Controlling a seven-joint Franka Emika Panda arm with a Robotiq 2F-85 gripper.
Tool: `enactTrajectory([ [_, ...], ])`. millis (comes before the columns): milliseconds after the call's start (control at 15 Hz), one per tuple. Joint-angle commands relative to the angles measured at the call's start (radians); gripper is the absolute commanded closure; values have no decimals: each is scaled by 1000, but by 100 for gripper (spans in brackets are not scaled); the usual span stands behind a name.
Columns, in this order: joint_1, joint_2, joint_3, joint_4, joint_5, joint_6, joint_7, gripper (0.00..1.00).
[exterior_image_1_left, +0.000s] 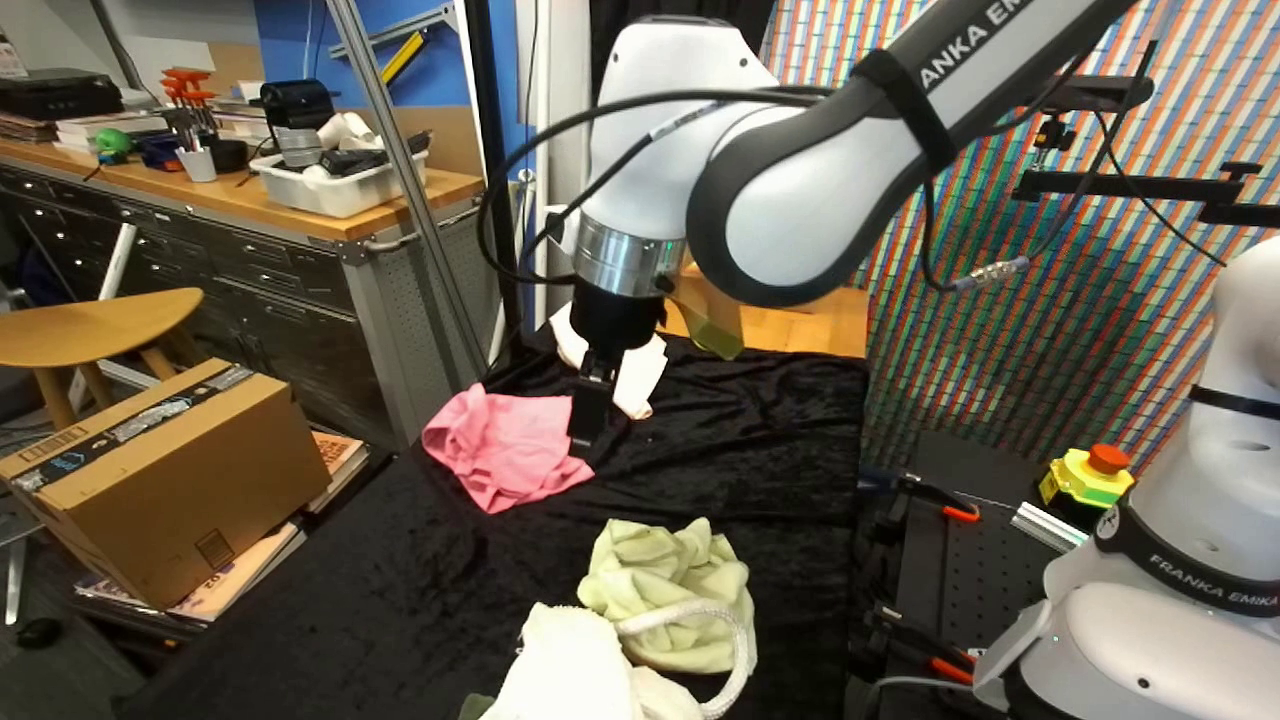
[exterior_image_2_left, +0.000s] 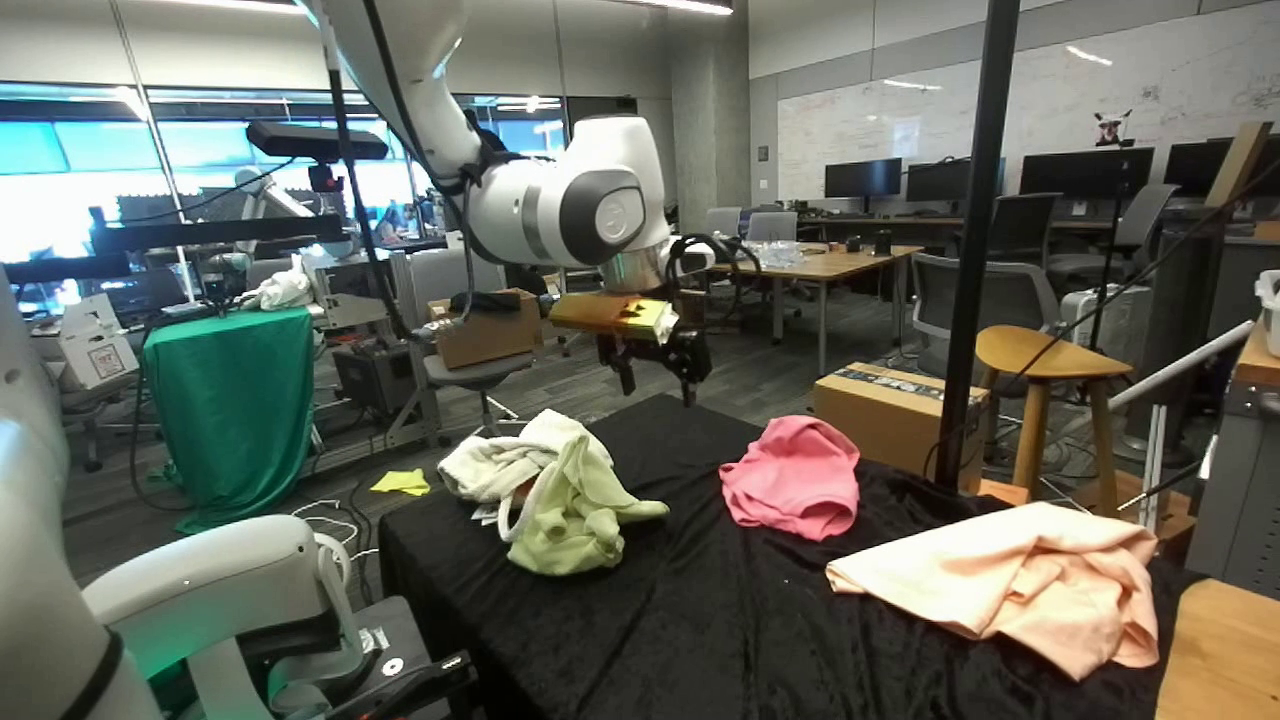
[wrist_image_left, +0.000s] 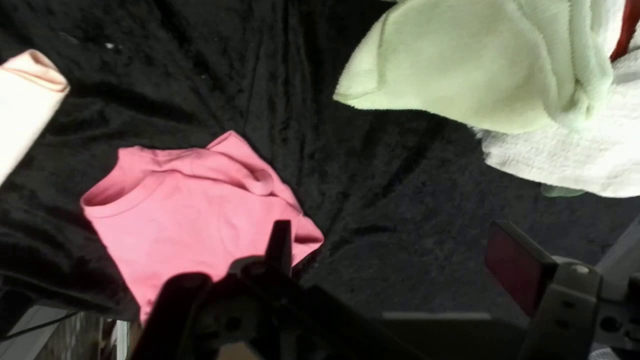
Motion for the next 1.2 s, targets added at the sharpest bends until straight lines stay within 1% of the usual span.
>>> enactTrajectory([
  [0,-25,94,-36,223,-42,-170,-5,0],
  [67,-35,124,-44,285,-34,-217,-28,0],
  [267,-59,221,-60,441,-21,-309,-87,0],
  [400,-69,292,-64,528,-22,-348,-112,0],
  [667,-76,422,-60,664,-16,-382,-137,0],
  [800,-67,487,-68,724,-33,-367,-124,0],
  [1133,-61,639,-71,894,-20,-376,-95,0],
])
